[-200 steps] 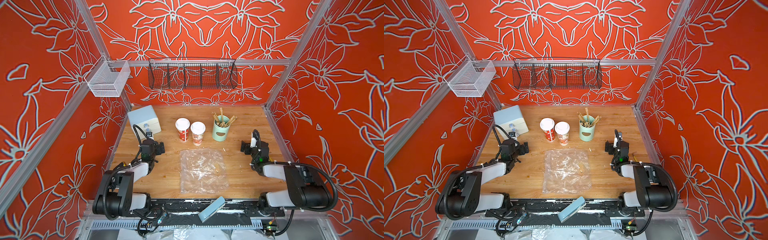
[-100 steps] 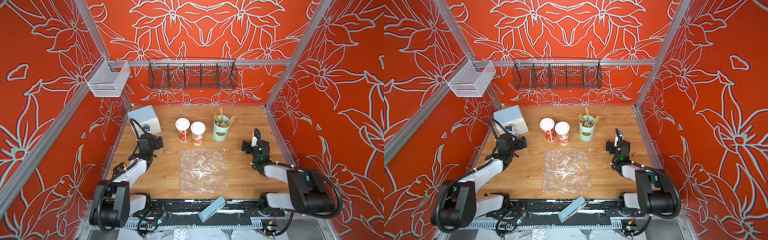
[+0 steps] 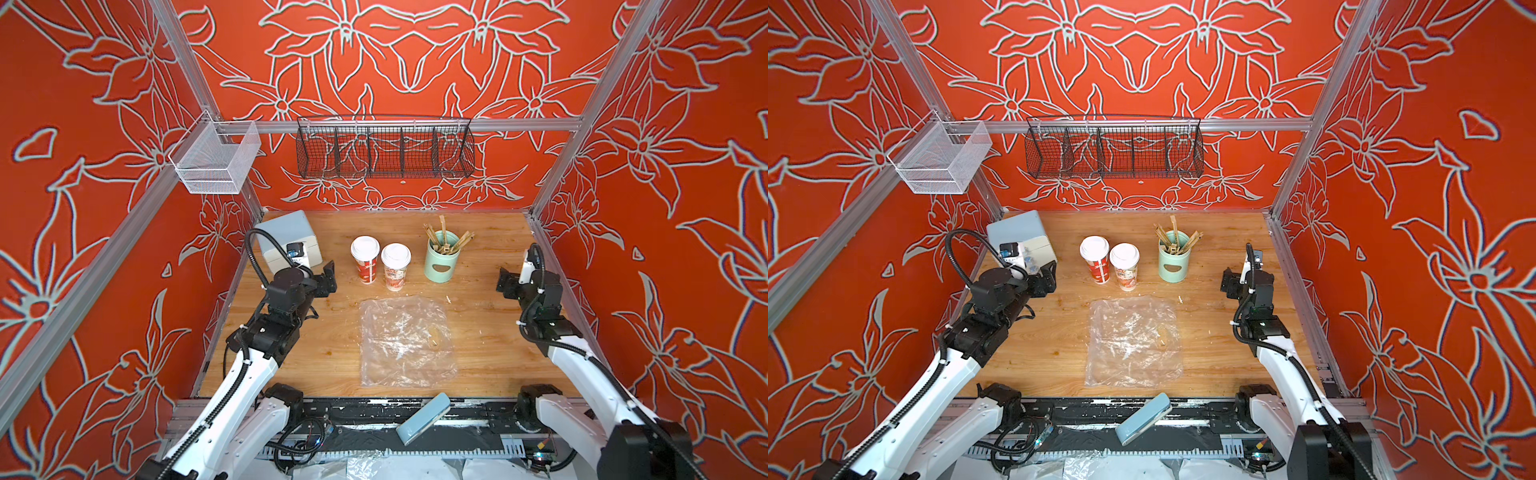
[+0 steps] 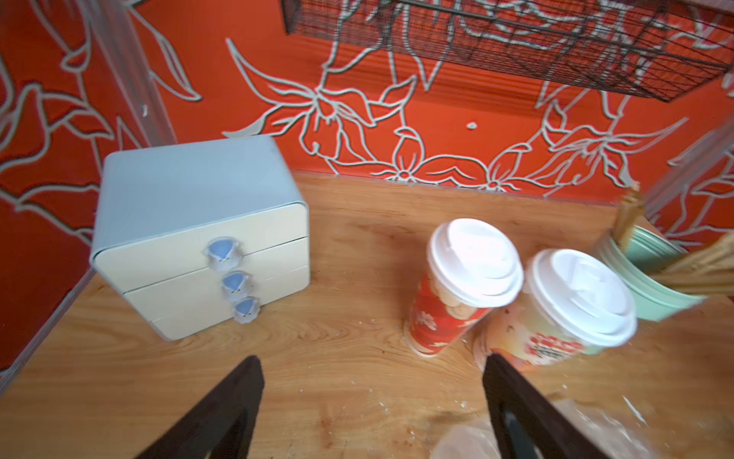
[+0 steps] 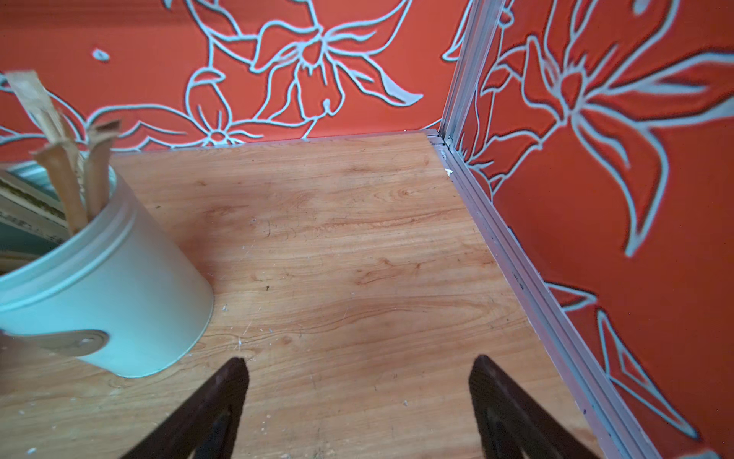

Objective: Pack milk tea into plastic carrier bags
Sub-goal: Adjust the plastic carrier bag at the center of the board.

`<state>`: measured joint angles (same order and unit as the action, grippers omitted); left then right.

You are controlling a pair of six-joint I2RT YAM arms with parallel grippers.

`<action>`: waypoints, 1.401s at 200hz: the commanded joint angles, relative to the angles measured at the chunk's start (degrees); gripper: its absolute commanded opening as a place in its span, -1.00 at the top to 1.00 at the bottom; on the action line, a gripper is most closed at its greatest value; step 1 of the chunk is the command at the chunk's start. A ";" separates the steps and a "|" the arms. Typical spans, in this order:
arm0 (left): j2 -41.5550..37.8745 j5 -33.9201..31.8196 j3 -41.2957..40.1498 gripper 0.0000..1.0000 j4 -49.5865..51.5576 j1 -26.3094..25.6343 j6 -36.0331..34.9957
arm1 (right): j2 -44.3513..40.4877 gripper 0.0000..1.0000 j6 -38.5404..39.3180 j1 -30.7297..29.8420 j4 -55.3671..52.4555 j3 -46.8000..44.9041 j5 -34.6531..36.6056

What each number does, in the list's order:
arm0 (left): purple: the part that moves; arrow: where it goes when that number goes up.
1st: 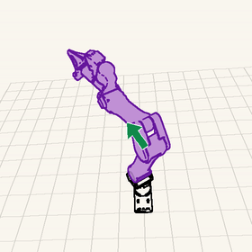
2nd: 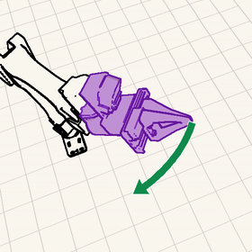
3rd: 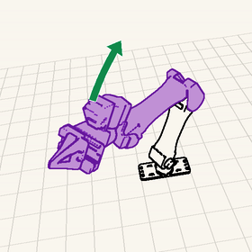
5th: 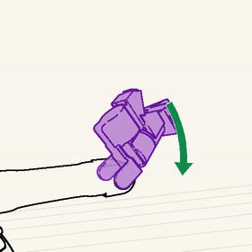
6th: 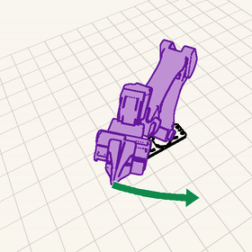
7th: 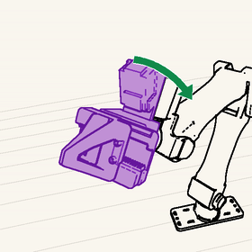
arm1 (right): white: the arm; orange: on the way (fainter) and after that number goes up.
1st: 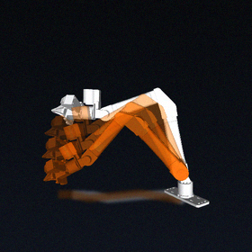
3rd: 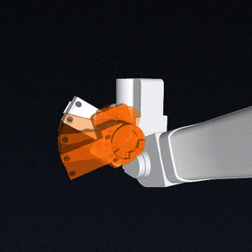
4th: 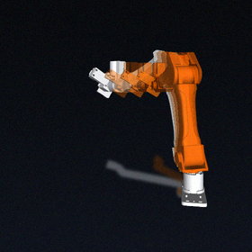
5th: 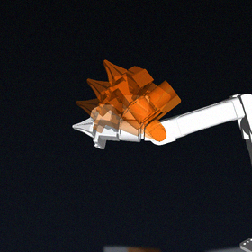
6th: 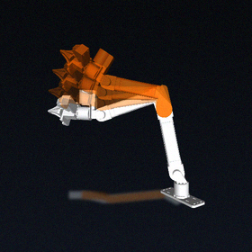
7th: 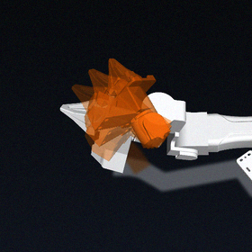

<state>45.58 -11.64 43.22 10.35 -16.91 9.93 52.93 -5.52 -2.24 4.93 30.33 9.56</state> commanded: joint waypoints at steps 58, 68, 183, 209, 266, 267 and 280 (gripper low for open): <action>7.11 -0.71 16.50 -0.57 24.47 -24.59 9.21 | -0.12 -0.59 -7.96 -0.22 -24.12 12.99 -2.99; 10.11 -0.58 18.92 -0.57 26.95 -27.64 11.36 | 0.40 -0.58 -9.17 -0.22 -26.12 14.45 -2.48; 47.84 8.41 47.12 -0.42 43.11 -44.18 23.29 | 5.98 -0.41 -13.30 3.91 -36.84 19.89 -2.49; 56.56 8.80 54.94 -0.36 47.98 -45.36 24.28 | 5.60 -0.29 -14.41 7.79 -36.22 18.39 -3.28; 68.58 8.95 61.94 -0.28 50.78 -45.98 30.78 | 6.02 -0.22 -17.39 14.26 -33.67 15.64 -5.86; 68.72 8.93 62.05 -0.28 50.76 -46.00 30.90 | 5.99 -0.22 -17.41 14.27 -33.63 15.59 -5.91; 71.13 8.87 63.60 -0.28 50.41 -46.02 32.41 | 5.88 -0.22 -17.75 14.37 -32.61 15.16 -6.52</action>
<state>113.71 -2.24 103.85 57.80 -62.65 37.34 59.13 -20.67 11.66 -29.63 46.54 4.84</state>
